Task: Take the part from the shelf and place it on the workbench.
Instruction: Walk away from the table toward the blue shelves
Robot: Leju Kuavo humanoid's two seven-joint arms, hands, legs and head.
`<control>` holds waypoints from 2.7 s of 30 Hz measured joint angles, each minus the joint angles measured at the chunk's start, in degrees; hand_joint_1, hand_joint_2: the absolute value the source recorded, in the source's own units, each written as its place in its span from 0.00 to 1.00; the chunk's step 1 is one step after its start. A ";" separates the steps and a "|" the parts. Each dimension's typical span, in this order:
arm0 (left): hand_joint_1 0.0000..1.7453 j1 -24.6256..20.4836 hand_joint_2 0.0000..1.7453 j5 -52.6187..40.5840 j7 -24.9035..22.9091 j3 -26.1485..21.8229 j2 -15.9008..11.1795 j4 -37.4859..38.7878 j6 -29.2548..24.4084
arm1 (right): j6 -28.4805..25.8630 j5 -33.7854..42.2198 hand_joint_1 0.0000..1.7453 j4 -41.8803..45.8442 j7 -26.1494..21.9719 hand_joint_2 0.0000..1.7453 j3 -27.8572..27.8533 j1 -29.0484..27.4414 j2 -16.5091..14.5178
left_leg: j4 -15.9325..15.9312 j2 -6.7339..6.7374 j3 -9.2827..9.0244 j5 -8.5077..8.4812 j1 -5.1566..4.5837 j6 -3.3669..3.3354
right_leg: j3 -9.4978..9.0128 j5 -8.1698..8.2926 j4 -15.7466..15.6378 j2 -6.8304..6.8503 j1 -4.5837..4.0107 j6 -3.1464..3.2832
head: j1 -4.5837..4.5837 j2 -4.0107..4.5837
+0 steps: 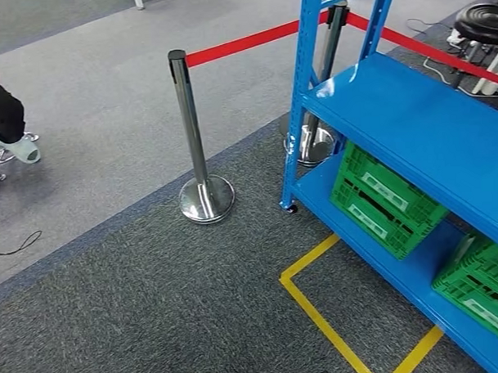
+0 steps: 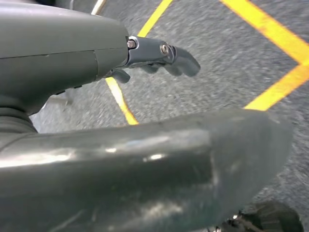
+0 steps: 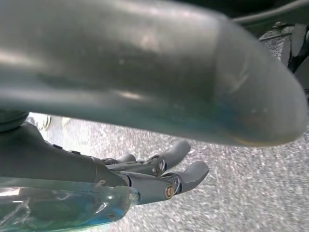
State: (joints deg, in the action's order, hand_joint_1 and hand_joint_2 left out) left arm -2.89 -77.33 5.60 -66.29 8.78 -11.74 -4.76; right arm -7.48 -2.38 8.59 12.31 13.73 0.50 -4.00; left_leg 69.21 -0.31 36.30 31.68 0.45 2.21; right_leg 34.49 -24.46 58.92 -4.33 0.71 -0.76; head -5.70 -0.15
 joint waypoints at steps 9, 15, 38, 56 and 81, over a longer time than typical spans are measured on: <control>0.00 -0.23 0.00 -0.15 0.01 0.00 0.04 0.01 0.13 | 0.00 0.16 0.00 -0.01 0.00 0.00 0.00 -0.49 0.02 | -12.48 -1.89 -5.11 -5.03 0.51 -1.81 | 3.22 -1.72 3.57 -0.77 -0.02 -2.65 | -0.16 0.01; 0.00 -0.02 0.00 -0.15 -0.04 -0.04 -0.05 0.02 0.27 | -0.06 0.15 0.00 0.00 0.04 0.00 0.00 -0.38 0.03 | -12.45 3.25 -5.35 -4.75 -0.28 -2.27 | 5.83 -5.43 12.54 4.32 -0.24 -2.54 | -0.37 0.00; 0.00 -0.37 0.00 -0.59 -0.17 -0.02 0.14 0.04 0.40 | -0.08 0.16 0.00 -0.01 0.35 0.00 0.00 -0.56 0.16 | -12.69 -2.37 -5.64 -4.71 0.86 -0.81 | 0.82 -0.08 -0.03 -3.14 0.32 -2.49 | 0.15 0.02; 0.00 -0.32 0.00 -1.72 -3.79 0.37 0.20 0.06 0.79 | -0.26 -0.32 0.00 0.00 1.49 0.00 0.02 0.20 0.24 | -5.39 1.99 -3.97 1.22 -0.05 0.83 | -1.14 -0.73 -0.51 4.25 -0.44 0.51 | -0.03 0.01; 0.00 -0.12 0.00 -1.16 -4.02 0.21 0.38 0.09 1.53 | -0.80 0.30 0.00 0.00 1.33 0.00 0.02 -0.03 0.31 | -12.58 6.65 -7.25 -3.23 -0.54 -0.87 | -0.99 -1.52 0.38 8.69 -1.04 -1.06 | -0.50 0.01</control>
State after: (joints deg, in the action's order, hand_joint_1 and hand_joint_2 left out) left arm -3.01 -78.49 1.57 -66.08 9.16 -11.65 -3.23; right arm -8.28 -2.08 8.59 13.63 13.75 0.47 -3.69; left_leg 56.63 6.34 29.05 28.45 -0.09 1.35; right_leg 33.50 -25.98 59.30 4.36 -0.33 -1.83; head -6.20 -0.14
